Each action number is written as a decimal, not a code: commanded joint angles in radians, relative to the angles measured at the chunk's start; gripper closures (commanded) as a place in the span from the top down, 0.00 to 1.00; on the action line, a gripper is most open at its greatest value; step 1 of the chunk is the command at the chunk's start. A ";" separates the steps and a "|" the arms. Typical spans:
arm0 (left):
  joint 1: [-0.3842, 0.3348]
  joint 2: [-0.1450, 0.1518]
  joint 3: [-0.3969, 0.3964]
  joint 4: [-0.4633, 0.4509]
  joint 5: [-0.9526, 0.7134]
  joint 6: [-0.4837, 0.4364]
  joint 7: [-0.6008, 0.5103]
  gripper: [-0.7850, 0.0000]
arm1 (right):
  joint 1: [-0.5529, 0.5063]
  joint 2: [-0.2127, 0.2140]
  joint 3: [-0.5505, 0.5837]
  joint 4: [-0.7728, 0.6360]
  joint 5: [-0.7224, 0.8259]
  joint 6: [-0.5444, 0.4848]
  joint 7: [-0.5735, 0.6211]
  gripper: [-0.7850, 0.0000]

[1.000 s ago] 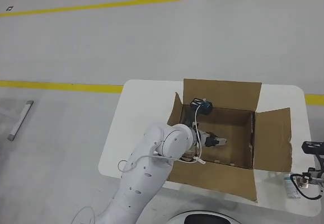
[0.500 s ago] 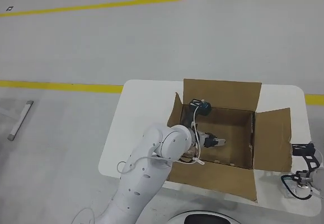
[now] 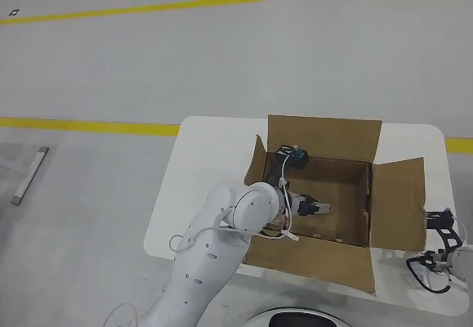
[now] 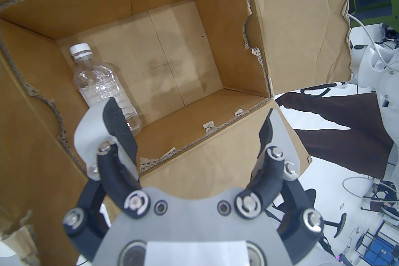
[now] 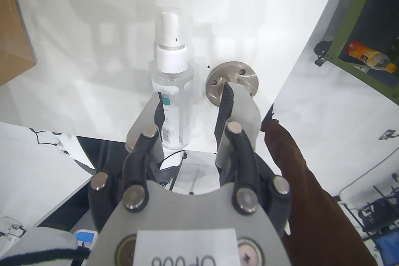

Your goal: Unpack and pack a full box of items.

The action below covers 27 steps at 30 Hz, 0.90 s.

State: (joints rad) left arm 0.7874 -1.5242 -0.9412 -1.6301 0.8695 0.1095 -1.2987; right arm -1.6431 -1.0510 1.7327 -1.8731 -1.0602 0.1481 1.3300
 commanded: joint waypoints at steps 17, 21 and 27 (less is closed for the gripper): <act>0.003 0.009 0.002 -0.003 0.002 0.008 0.007 1.00 | 0.028 -0.004 -0.064 0.040 0.010 -0.006 -0.023 0.50; 0.006 0.011 -0.001 -0.007 -0.006 0.014 0.010 1.00 | 0.028 -0.004 -0.074 0.046 0.006 -0.005 -0.027 0.49; 0.007 0.013 0.000 -0.011 -0.011 0.014 0.013 1.00 | 0.038 -0.005 -0.092 0.061 -0.002 -0.001 -0.034 0.46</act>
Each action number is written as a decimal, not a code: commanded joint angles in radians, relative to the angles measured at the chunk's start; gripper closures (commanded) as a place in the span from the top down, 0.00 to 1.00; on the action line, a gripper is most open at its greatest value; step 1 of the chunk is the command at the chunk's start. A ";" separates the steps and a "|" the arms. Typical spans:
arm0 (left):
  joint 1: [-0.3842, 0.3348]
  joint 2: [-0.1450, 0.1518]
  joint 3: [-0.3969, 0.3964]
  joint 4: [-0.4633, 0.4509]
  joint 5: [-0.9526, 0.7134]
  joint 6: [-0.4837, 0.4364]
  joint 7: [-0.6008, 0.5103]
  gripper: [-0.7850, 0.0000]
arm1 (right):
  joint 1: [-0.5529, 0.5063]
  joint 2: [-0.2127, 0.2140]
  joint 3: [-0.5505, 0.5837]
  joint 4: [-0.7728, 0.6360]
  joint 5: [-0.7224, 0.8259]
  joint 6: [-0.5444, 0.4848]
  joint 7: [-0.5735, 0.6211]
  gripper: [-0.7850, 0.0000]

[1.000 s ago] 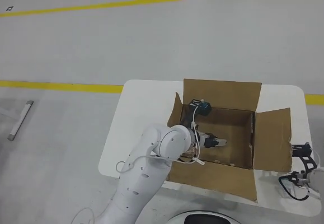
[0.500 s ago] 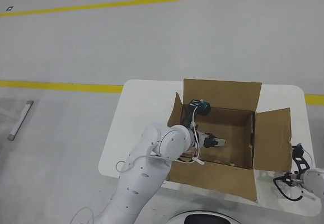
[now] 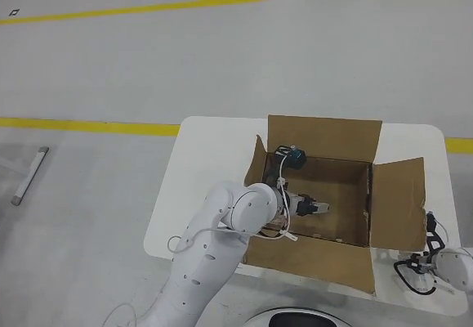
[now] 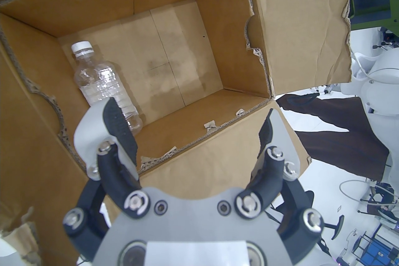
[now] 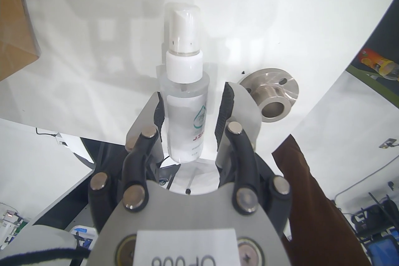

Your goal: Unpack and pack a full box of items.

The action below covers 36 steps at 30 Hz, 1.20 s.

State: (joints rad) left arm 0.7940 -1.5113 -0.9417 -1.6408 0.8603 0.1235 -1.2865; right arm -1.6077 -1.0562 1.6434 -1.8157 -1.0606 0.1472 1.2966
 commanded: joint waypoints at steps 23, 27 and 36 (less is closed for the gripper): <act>0.000 0.024 -0.105 -0.144 -0.022 0.004 0.051 1.00 | -0.064 0.005 0.400 -0.174 0.355 0.052 -0.072 0.00; -0.006 0.032 -0.153 -0.204 -0.017 0.019 0.040 1.00 | -0.092 -0.001 0.523 -0.242 0.526 0.034 -0.108 0.00; 0.019 0.050 -0.224 -0.265 0.038 0.036 0.031 1.00 | -0.093 -0.001 0.560 -0.349 0.858 -0.145 -0.102 0.00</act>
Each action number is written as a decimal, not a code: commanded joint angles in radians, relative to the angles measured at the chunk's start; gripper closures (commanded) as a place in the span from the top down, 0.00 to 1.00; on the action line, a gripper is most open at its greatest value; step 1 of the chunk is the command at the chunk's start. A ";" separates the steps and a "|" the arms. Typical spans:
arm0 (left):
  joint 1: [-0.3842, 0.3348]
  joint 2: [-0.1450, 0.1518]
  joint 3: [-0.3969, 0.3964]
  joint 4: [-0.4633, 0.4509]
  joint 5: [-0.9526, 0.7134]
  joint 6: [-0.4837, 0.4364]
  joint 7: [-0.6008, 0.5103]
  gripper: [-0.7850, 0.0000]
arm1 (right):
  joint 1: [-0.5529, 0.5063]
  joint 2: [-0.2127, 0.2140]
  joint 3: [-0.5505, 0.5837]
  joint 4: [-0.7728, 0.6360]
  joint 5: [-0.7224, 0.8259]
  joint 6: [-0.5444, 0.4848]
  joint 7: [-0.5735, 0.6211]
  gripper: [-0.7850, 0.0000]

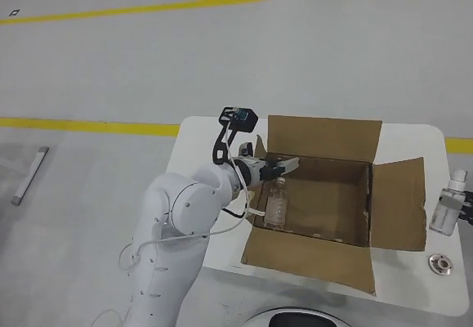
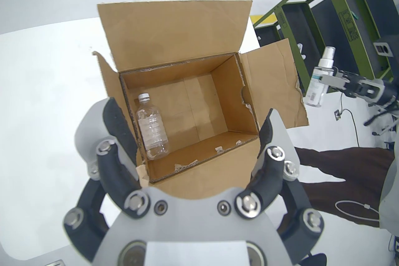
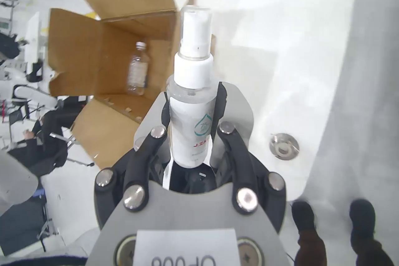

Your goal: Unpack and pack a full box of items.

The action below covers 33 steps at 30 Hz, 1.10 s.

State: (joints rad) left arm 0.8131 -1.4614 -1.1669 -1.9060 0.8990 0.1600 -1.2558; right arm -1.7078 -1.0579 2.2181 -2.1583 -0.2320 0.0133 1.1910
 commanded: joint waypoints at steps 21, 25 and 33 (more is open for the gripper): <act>0.054 0.009 -0.028 0.017 0.043 -0.010 0.090 1.00 | 0.330 0.026 -0.577 0.197 -0.021 0.058 -0.014 0.00; 0.098 0.022 -0.098 0.000 0.093 0.014 0.099 1.00 | 0.414 0.019 -0.725 0.227 -0.118 0.165 -0.047 0.00; 0.142 0.036 -0.179 -0.028 0.132 0.050 0.089 1.00 | 0.576 -0.019 -1.034 0.349 -0.339 0.423 -0.161 0.00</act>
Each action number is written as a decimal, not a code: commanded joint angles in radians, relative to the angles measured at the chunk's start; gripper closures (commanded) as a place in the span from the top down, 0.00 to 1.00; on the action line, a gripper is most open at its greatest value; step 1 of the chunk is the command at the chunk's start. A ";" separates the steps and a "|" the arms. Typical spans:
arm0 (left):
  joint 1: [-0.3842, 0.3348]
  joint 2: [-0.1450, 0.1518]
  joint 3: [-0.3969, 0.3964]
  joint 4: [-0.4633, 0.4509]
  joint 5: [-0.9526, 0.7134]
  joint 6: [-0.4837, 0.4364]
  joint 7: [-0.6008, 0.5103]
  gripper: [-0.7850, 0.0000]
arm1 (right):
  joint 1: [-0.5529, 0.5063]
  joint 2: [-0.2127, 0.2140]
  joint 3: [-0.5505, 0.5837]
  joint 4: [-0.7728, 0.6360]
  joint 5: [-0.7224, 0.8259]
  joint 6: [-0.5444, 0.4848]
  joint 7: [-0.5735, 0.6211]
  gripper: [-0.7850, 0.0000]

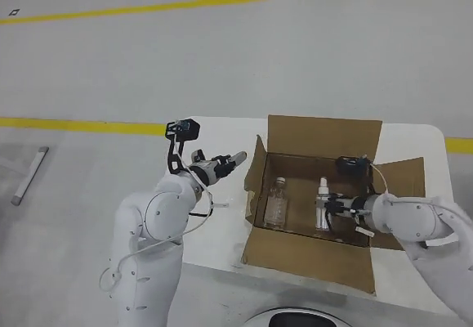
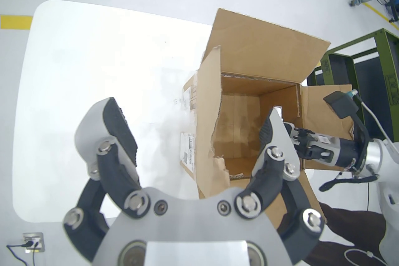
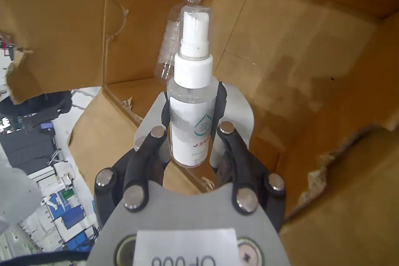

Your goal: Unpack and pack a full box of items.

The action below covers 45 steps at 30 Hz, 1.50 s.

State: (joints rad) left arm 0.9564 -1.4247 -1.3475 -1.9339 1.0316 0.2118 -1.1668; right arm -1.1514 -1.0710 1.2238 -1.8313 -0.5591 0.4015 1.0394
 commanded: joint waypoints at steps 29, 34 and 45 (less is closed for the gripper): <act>-0.001 0.000 0.002 0.000 -0.001 -0.001 0.000 1.00 | 0.249 -0.110 -0.324 0.276 -0.098 0.304 -0.088 0.45; -0.001 0.000 0.002 0.000 -0.001 -0.001 0.000 1.00 | 0.174 -0.079 -0.206 0.127 -0.127 0.247 -0.104 0.07; -0.001 0.000 0.002 0.000 -0.001 -0.001 0.000 1.00 | -0.258 0.015 0.408 -0.352 -0.191 -0.032 -0.119 0.00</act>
State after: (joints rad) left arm 0.9555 -1.4249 -1.3457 -1.9335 1.0308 0.2103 -1.1665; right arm -1.3674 -1.0588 1.5573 -2.1591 -0.7437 0.3773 0.9257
